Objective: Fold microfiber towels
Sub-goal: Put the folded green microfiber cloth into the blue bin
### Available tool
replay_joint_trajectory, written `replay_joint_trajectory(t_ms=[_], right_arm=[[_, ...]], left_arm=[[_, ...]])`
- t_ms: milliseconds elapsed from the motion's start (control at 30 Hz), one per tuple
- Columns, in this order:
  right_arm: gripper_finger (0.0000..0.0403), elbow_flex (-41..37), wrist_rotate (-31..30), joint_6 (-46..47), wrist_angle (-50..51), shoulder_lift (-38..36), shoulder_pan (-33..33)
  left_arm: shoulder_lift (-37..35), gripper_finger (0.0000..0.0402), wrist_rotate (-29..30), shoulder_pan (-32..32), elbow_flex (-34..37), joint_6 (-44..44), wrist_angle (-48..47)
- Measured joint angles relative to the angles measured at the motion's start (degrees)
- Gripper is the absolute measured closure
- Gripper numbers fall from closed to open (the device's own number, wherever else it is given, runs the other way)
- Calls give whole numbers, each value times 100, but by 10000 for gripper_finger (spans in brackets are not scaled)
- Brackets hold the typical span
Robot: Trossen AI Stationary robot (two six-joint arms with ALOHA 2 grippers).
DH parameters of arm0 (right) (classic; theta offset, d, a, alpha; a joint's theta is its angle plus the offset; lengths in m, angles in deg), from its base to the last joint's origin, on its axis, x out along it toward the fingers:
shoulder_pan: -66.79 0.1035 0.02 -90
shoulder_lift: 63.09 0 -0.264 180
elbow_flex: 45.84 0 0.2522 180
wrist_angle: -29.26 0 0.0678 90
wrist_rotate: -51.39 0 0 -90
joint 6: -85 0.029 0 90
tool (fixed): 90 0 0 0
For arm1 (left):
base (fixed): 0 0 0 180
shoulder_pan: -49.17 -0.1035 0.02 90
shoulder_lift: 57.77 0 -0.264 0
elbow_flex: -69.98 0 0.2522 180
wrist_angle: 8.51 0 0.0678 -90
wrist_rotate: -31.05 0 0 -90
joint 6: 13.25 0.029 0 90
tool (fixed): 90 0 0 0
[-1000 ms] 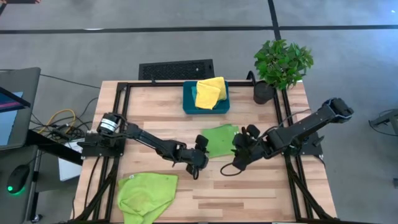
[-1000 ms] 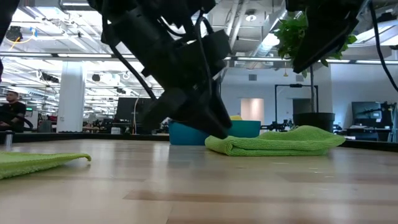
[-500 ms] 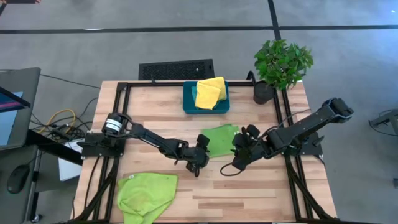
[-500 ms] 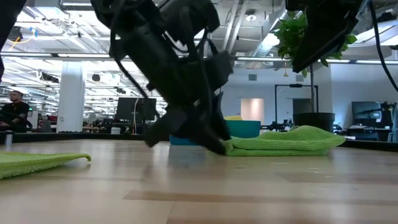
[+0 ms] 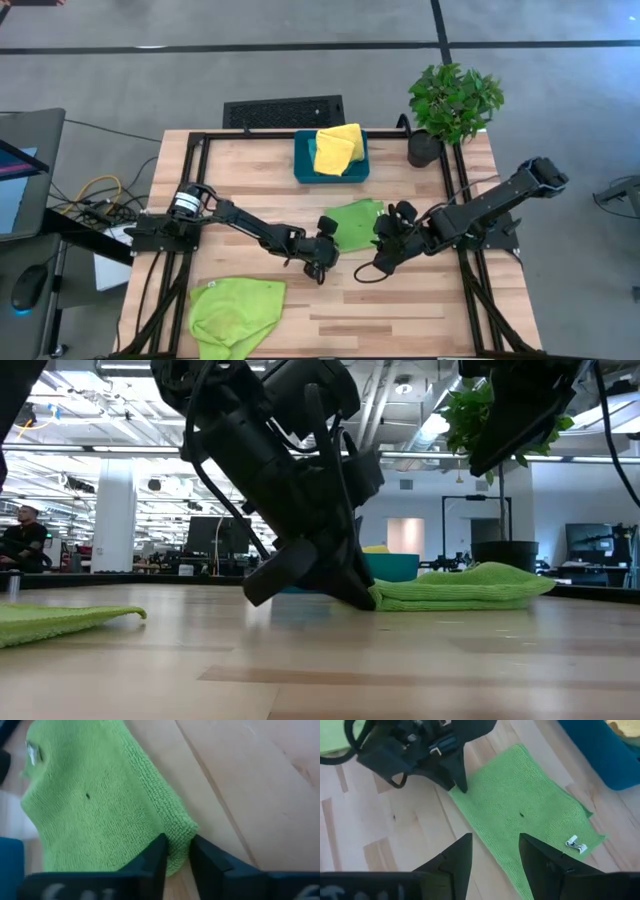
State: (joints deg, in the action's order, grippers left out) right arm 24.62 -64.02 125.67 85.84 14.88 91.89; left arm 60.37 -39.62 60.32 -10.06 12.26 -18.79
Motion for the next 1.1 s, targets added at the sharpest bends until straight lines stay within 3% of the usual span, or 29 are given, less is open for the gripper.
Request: replay_joint_trajectory(t_ms=[133, 367, 600, 1100], right_arm=[[219, 0, 142, 48, 13, 0, -8], [224, 0, 633, -964, 36, 218, -30], [231, 0, 739, -2077, 4, 955, 127], [235, 0, 76, -2615, -255, 2046, -56]], left_arm=[[-2, 391, 16, -17, -5, -390, -49], [-113, 398, -171, -57, -378, -1315, -304], [-182, 400, -557, -105, -828, -2000, -1041], [-525, 401, -712, -105, -1014, -2169, -1319]])
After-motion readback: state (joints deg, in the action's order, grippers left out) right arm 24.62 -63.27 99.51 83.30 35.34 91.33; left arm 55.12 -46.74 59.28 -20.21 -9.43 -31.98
